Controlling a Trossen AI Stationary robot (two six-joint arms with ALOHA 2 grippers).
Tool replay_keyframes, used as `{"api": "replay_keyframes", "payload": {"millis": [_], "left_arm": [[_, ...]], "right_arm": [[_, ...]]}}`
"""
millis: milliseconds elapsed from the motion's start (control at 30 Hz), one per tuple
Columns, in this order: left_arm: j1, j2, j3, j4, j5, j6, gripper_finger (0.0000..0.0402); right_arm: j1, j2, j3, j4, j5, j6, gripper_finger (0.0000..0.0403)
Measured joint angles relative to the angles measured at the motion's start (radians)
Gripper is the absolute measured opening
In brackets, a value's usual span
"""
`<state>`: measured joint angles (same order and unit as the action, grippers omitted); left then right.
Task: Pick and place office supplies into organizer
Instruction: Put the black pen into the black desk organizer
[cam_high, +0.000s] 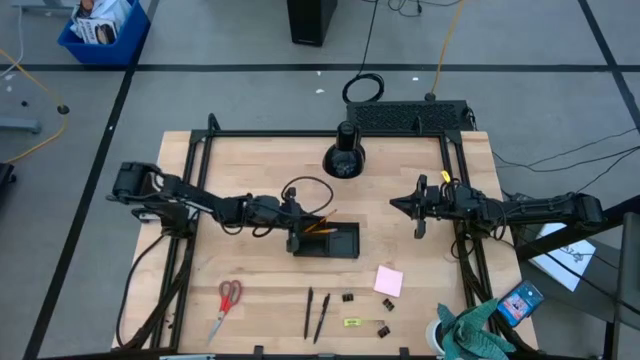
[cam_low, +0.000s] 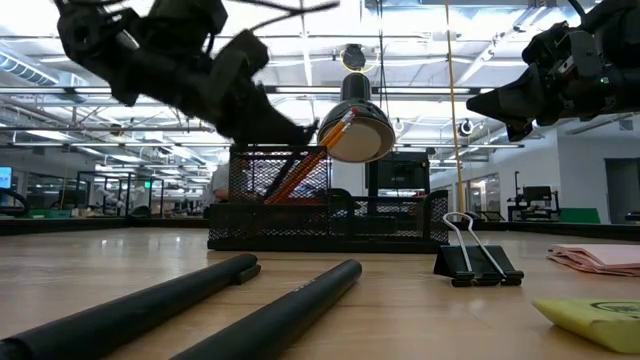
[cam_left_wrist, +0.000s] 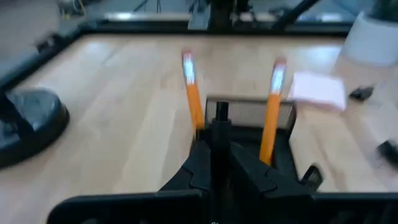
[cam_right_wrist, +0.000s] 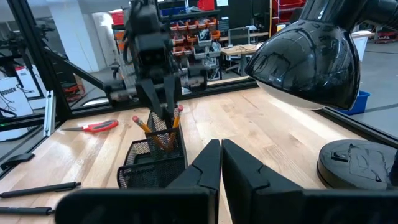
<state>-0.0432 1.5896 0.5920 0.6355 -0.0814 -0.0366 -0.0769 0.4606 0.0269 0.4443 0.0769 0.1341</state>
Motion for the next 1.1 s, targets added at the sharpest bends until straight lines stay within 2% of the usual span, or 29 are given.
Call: {"api": "replay_keyframes", "payload": {"millis": [267,633,767,867,933,1033,1100], "left_arm": [[0.003,0.054,0.019,0.027,-0.020,-0.051,0.0045],[-0.005,-0.007,0.019,0.013,-0.033,-0.036,0.0177],[-0.010,-0.071,0.019,0.002,-0.065,-0.056,0.0207],[-0.044,-0.146,0.080,-0.143,-0.118,-0.151,0.0211],[-0.103,-0.171,0.158,-0.360,-0.166,-0.231,0.0202],[-0.228,-0.113,0.280,-0.605,-0.275,-0.383,0.0173],[-0.309,-0.033,0.332,-0.655,-0.329,-0.498,0.0148]], "right_arm": [[0.000,0.000,0.000,0.000,0.000,-0.014,0.0009],[0.000,0.000,0.000,-0.002,0.001,-0.019,0.0009],[0.000,0.000,0.000,-0.008,0.000,-0.019,0.0009],[0.000,0.000,0.000,-0.004,0.000,-0.019,0.0009],[0.000,0.000,0.000,0.000,0.000,-0.019,0.0009],[0.000,0.000,0.000,0.000,0.001,-0.023,0.0009],[0.000,0.000,0.000,-0.008,0.000,-0.023,0.0009]]}}
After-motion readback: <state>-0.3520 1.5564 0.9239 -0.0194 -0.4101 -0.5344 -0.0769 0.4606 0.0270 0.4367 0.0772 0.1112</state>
